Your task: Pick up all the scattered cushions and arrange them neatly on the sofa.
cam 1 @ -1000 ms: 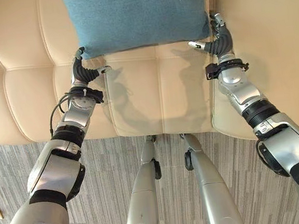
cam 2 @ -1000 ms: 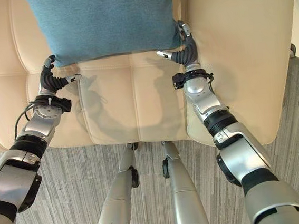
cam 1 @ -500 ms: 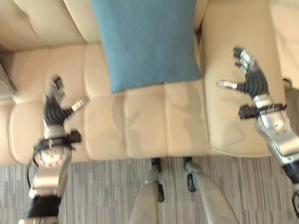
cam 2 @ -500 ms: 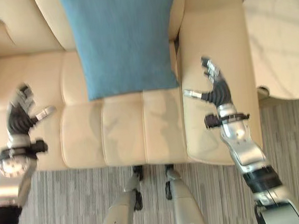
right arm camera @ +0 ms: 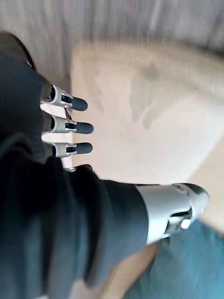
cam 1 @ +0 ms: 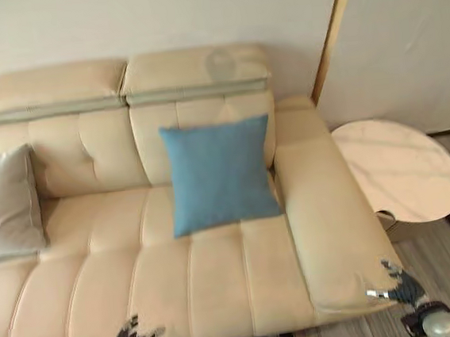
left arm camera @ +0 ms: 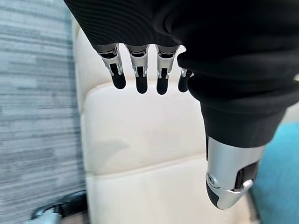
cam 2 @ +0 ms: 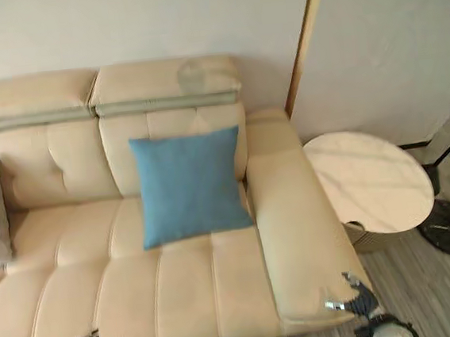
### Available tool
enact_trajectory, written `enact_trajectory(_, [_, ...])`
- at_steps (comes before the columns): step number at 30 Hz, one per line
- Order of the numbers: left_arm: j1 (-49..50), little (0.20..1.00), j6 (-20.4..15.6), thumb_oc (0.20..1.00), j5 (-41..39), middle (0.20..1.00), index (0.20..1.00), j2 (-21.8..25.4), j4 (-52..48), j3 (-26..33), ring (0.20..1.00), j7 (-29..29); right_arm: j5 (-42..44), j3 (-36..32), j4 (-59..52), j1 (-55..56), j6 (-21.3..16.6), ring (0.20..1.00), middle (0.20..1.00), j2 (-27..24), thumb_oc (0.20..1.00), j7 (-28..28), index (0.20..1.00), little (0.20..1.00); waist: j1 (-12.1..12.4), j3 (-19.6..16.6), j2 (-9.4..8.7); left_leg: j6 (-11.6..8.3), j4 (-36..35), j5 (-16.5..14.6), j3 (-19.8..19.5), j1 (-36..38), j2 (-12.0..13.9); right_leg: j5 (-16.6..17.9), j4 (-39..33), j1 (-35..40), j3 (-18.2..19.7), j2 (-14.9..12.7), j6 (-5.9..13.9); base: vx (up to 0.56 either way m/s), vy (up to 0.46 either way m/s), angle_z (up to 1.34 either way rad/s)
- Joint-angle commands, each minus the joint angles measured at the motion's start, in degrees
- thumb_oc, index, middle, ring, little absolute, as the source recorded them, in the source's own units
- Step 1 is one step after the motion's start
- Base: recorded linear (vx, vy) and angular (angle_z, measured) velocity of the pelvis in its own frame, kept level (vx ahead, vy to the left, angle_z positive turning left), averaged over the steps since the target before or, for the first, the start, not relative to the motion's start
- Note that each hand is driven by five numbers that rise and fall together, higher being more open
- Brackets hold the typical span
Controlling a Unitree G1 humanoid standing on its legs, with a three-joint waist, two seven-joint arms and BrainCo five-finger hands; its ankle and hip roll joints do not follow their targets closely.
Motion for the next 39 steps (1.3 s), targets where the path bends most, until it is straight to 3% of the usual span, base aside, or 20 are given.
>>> enact_trajectory(1, [-3.4,1.000,-2.1,1.000,2.0,1.000,1.000,2.7,-2.6,1.2,1.000,0.7,-0.3,-1.0,-3.0,-4.2,-1.6,1.000,1.000,-1.0,1.000,-1.2,1.000,1.000,0.1,1.2,-1.65,-0.11,1.8,-7.2,1.0,2.8,-2.6,-1.7,-2.0,3.1,-1.1,-2.4,5.66,-0.04,0.030,-0.20])
enact_trajectory(4, [-3.5,1.000,-2.3,1.000,2.0,1.000,1.000,3.6,-3.2,0.9,1.000,1.7,1.7,-0.4,0.8,-5.0,-1.4,1.000,1.000,0.8,1.000,-1.8,1.000,1.000,0.3,2.4,-2.47,0.54,1.9,-7.3,2.0,3.2,-2.5,-0.8,-0.1,2.0,-0.3,-2.1,6.27,-0.14,0.023,-0.27])
enact_trajectory(6, [-4.5,1.000,-2.5,1.000,1.9,1.000,1.000,4.7,-4.2,0.7,1.000,2.2,2.3,0.1,1.4,-6.1,-1.4,1.000,1.000,1.4,1.000,-2.2,1.000,1.000,-0.1,4.7,-2.77,1.05,2.3,-6.3,2.3,2.2,-2.2,2.4,4.1,-2.2,1.3,-1.7,8.42,-0.29,-0.042,-0.31])
enact_trajectory(9, [-6.0,1.000,-2.5,1.000,2.2,1.000,1.000,5.7,-4.4,0.2,1.000,2.7,3.0,0.3,2.5,-6.4,-1.5,1.000,1.000,2.7,1.000,-2.6,1.000,1.000,-0.7,6.1,-2.64,1.17,2.5,-5.1,1.4,0.1,-1.6,2.4,7.2,-5.7,4.0,-1.0,8.90,-0.25,-0.036,-0.34])
enact_trajectory(10, [-7.3,1.000,-2.5,1.000,2.4,1.000,1.000,6.2,-4.1,-0.4,1.000,3.2,3.7,0.5,3.6,-6.4,-1.6,1.000,1.000,3.5,1.000,-3.0,1.000,1.000,-1.1,6.6,-2.44,1.09,2.4,-3.9,0.5,-1.3,-1.3,0.8,9.4,-6.5,5.6,-0.5,8.35,-0.32,-0.077,0.24])
enact_trajectory(11, [-8.8,1.000,-2.3,1.000,2.4,1.000,1.000,6.4,-4.1,-1.0,1.000,3.8,4.5,0.7,5.7,-7.1,-1.4,1.000,1.000,4.4,1.000,-3.5,1.000,1.000,-0.5,6.8,-1.62,0.99,2.1,-2.1,0.0,-3.6,-0.1,-3.1,12.6,-5.7,5.2,-1.3,6.53,-0.41,-0.120,0.31])
enact_trajectory(13, [-9.1,1.000,-2.3,1.000,2.0,1.000,1.000,6.0,-3.6,-1.1,1.000,4.0,4.6,0.9,6.9,-6.9,-1.1,1.000,1.000,5.4,1.000,-4.0,1.000,1.000,0.7,6.2,-1.09,0.62,0.9,-0.6,0.0,-4.8,0.8,-5.6,15.5,-2.6,3.7,-3.0,5.13,-0.29,-0.155,0.23])
enact_trajectory(16, [-7.7,1.000,-2.0,1.000,1.7,1.000,1.000,5.1,-3.1,-0.5,1.000,4.7,3.2,1.2,7.8,-7.1,-0.6,1.000,1.000,5.8,1.000,-4.5,1.000,1.000,3.3,4.3,-2.32,-0.31,0.9,0.7,0.6,-6.6,1.3,-5.7,10.7,6.1,1.2,-6.5,5.97,-0.20,-0.232,-0.17])
enact_trajectory(17, [-7.0,1.000,-2.1,1.000,1.4,1.000,1.000,4.5,-3.1,-0.6,1.000,5.0,3.1,1.4,8.1,-7.2,-0.4,1.000,1.000,6.1,1.000,-4.7,1.000,1.000,4.2,3.6,-3.00,-0.77,0.7,1.6,1.0,-7.7,1.7,-6.7,6.1,7.3,1.2,-5.8,5.72,-0.26,-0.309,-0.38])
enact_trajectory(18, [-7.3,1.000,-2.2,1.000,0.8,1.000,1.000,3.7,-1.7,-0.8,1.000,5.8,3.1,1.9,9.1,-7.6,-0.3,1.000,1.000,5.7,1.000,-5.7,1.000,1.000,4.1,3.1,-2.92,-1.79,0.5,4.1,1.1,-9.1,2.5,-6.8,2.3,7.3,3.6,-3.1,5.09,-0.18,-0.224,-0.61])
enact_trajectory(22, [-8.3,1.000,-2.2,1.000,0.8,1.000,1.000,3.0,-1.0,-1.6,1.000,5.7,3.5,1.6,8.9,-7.8,-0.5,1.000,1.000,5.5,1.000,-6.3,1.000,1.000,3.8,3.3,-2.98,-2.70,0.6,5.0,0.7,-11.0,2.7,-7.3,-3.1,8.9,4.1,-2.1,4.39,-0.20,-0.158,-0.14])
enact_trajectory(23, [-9.2,1.000,-2.0,1.000,1.0,1.000,1.000,2.6,-1.3,-2.5,1.000,5.7,3.7,1.6,9.6,-8.2,-0.3,1.000,1.000,4.4,1.000,-6.9,1.000,1.000,3.7,4.6,-2.75,-4.04,2.5,5.5,-0.5,-13.0,3.0,-6.8,-3.4,8.1,3.8,-1.4,3.35,-0.37,-0.153,0.58])
enact_trajectory(26, [-10.0,1.000,-2.2,1.000,1.4,1.000,1.000,1.7,-1.2,-3.3,1.000,5.8,4.1,1.8,9.4,-9.0,-0.3,1.000,1.000,3.8,1.000,-6.8,1.000,1.000,2.6,5.8,-4.23,-2.87,11.8,-1.6,-4.1,-12.7,0.5,-4.8,-2.6,6.0,2.4,-3.3,3.73,-0.34,-0.102,0.49])
enact_trajectory(29, [-9.5,1.000,-2.0,1.000,1.6,1.000,1.000,1.5,-1.1,-3.4,1.000,5.4,4.6,2.0,9.9,-9.0,-0.5,1.000,1.000,4.2,1.000,-6.1,1.000,1.000,1.7,5.1,-4.83,-2.13,14.2,-6.9,-5.3,-8.8,-0.8,-3.8,-1.7,4.3,2.2,-4.0,3.89,-0.13,0.000,0.19])
enact_trajectory(32, [-9.4,1.000,-1.7,1.000,1.9,1.000,1.000,1.2,-0.7,-4.1,1.000,5.1,5.2,1.5,12.8,-8.8,-0.3,1.000,1.000,5.0,1.000,-6.1,1.000,1.000,0.4,3.0,-3.01,-1.94,6.7,-5.3,-4.6,-3.3,0.0,-4.0,-1.6,3.6,1.0,-2.9,3.80,0.01,0.076,0.25])
enact_trajectory(39, [-9.6,1.000,-1.6,1.000,2.2,1.000,1.000,1.8,1.7,-3.7,1.000,5.2,5.7,2.1,15.2,-9.6,0.2,1.000,1.000,5.8,1.000,-5.6,1.000,1.000,0.6,2.1,-2.65,-1.47,2.0,-4.7,-4.8,-0.1,-0.5,-3.6,-2.5,4.6,0.3,-3.1,4.44,0.02,0.055,0.18])
